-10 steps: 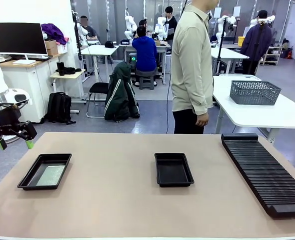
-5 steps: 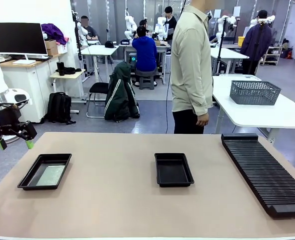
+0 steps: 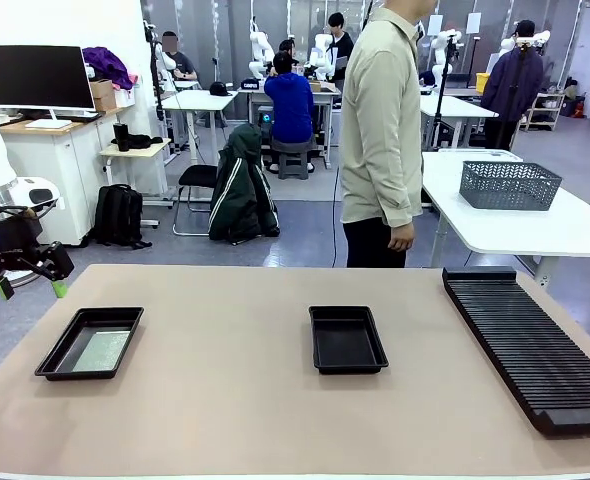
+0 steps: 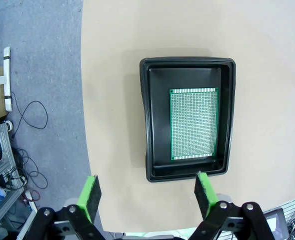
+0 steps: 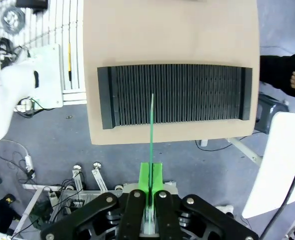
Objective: Inspect and transfer BCBs to ESD trays.
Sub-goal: Pick up the Blank PCB from the PCB Rack and place it in the right ESD tray.
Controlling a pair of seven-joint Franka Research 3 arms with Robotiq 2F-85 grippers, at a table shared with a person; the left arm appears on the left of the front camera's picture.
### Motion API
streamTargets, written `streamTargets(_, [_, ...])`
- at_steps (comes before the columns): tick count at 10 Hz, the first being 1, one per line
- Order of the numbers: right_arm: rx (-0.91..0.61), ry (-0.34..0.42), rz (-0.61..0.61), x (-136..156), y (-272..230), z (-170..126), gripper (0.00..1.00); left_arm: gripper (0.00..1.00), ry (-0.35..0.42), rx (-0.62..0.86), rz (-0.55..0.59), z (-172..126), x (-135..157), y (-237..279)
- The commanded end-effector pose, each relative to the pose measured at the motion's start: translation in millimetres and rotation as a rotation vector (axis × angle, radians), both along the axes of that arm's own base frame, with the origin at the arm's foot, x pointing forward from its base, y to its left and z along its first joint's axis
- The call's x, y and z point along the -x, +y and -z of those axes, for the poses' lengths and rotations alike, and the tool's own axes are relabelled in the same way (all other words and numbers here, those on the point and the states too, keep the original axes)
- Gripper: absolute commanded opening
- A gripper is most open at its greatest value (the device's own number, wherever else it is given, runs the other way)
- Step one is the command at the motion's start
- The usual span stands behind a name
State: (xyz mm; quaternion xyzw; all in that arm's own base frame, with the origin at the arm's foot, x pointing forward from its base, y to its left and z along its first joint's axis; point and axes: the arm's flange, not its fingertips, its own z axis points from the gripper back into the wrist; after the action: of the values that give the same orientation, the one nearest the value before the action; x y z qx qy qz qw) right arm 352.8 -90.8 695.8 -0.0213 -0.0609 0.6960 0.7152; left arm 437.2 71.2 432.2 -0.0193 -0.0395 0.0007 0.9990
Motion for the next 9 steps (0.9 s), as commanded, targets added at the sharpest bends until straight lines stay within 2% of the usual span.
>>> streamTargets(1, [-0.113, 0.000, 0.080, -22, 7, 11, 0.03, 1.00, -0.010, -0.002, -0.001, 2, 1, 0])
streamTargets(3, [-0.210, 0.019, 0.196, -34, 21, 27, 0.03, 1.00, -0.010, -0.002, -0.001, 2, 1, 0])
streamTargets(9, [-0.520, 0.186, 0.569, -55, 90, 101, 0.03, 1.00, -0.010, -0.002, -0.001, 2, 1, 0])
